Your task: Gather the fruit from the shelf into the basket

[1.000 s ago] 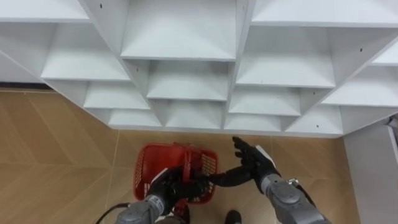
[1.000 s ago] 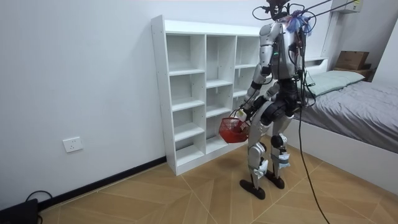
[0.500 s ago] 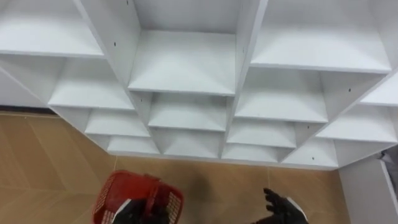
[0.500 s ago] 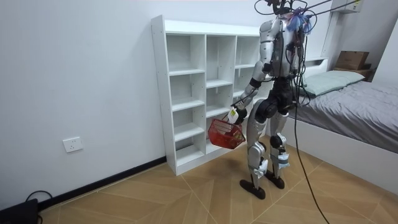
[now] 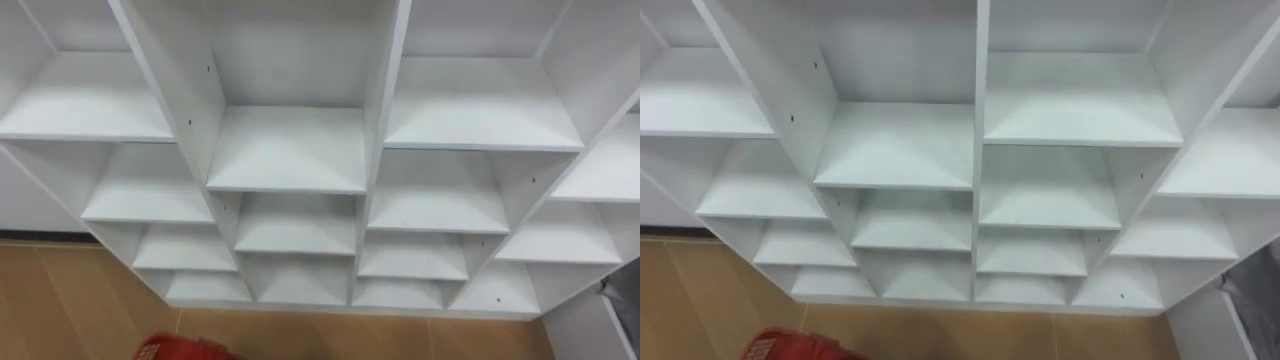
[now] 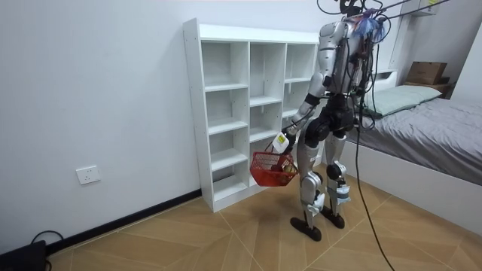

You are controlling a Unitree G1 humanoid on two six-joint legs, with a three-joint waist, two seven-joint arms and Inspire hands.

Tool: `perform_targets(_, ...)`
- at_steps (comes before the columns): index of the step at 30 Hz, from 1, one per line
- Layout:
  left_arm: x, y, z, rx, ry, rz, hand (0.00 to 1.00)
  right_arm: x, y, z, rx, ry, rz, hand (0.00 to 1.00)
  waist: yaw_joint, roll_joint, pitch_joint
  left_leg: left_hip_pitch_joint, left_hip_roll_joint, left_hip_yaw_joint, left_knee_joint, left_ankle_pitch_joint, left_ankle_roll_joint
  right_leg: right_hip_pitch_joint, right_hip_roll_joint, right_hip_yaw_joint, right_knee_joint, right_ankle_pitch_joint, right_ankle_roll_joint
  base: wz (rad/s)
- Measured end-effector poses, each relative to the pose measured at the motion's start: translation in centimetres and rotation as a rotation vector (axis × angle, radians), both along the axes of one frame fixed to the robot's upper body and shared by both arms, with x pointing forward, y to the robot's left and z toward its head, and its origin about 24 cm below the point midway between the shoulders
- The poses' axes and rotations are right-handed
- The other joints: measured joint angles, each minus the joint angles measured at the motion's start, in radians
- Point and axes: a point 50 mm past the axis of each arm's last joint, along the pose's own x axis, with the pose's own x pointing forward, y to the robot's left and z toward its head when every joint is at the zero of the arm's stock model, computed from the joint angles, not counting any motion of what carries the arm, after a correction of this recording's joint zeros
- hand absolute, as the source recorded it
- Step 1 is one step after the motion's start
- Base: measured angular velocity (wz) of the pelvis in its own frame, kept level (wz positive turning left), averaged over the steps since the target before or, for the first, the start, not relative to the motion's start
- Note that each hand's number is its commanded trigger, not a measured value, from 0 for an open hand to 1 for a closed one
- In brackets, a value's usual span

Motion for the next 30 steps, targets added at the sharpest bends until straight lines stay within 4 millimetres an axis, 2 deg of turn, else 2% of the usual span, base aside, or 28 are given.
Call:
perform_targets(5,-1.5,0.5,-0.2,-0.010,0.025,0.111,1.00,-1.0,-0.1,-0.3,0.016,0.027,-0.076,0.00,0.002,-0.004,0.0026,0.011,0.000,0.001,-0.001,-0.004,-0.002,0.010,0.001,0.006,-0.004,-0.001,0.000,0.00)
perform_targets(11,-2.3,-0.2,-0.6,-0.041,0.066,0.177,1.00,-1.9,0.2,-0.5,0.029,0.052,-0.126,0.00,0.000,-0.005,0.0017,0.013,0.001,0.004,-0.001,-0.007,-0.002,0.012,0.002,0.007,-0.004,0.000,0.001,0.00)
perform_targets(18,-2.6,-0.4,-0.7,-0.052,0.096,0.185,1.00,-2.0,0.2,-0.5,0.024,0.072,-0.122,0.00,-0.002,-0.007,-0.0008,0.021,0.001,0.012,-0.001,-0.007,-0.002,0.016,0.000,0.011,-0.003,0.000,0.001,-0.02)
perform_targets(30,-3.0,-0.3,-0.8,-0.061,0.117,0.211,1.00,-2.0,0.3,-0.6,0.025,0.075,-0.128,0.00,0.001,-0.006,0.0005,0.037,0.002,0.014,-0.002,-0.009,-0.002,0.030,0.002,0.014,-0.003,0.000,0.001,0.00)
